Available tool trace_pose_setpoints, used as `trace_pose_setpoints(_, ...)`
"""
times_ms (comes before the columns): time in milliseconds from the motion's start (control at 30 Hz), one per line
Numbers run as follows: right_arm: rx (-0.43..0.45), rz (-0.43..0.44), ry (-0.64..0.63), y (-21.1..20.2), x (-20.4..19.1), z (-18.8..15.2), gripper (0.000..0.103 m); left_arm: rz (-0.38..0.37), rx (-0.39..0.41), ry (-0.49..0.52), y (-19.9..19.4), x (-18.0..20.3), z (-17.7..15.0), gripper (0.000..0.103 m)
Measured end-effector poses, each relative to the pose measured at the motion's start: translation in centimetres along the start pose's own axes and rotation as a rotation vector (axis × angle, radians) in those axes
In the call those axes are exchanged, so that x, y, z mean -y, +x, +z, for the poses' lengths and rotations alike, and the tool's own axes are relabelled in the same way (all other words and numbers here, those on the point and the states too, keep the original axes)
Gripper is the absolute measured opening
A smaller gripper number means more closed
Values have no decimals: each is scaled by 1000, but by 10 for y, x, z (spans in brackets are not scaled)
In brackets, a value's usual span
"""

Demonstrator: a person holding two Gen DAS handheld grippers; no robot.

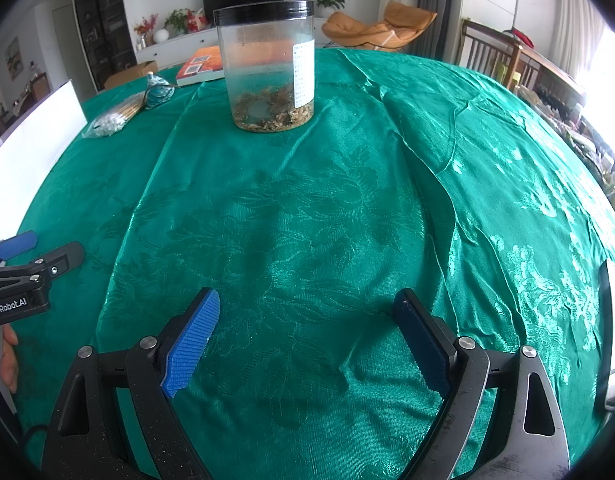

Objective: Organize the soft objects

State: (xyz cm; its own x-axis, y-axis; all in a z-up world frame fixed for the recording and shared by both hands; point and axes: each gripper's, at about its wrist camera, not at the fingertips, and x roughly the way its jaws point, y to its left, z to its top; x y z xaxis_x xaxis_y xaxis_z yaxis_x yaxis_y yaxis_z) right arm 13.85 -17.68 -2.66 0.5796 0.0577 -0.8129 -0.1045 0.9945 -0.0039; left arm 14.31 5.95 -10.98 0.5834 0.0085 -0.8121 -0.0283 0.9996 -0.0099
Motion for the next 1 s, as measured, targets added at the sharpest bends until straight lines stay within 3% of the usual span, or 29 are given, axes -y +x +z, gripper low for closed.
trace_pose_setpoints(233,0,0,0,0,0,0,91,35,-25,-44,-6,-12,-6,103)
trace_pose_setpoints(400,-1,-5,-6,0,-2,0,91,43,-1,-53,-11,-17,-15,103)
trace_pose_setpoints(500,10,42,-54,-7,-15,4,90,44,0,-52,-11,-17,-15,103)
trace_pose_setpoints(667,187,140,-312,-23,-83,64,89,42,0,-54,-11,-16,-15,103)
trace_pose_setpoints(867,151,217,-457,48,-154,148,88,42,0,-55,-11,-15,-15,103)
trace_pose_setpoints(1000,147,264,-396,88,-173,185,88,42,0,-55,-10,-15,-15,103)
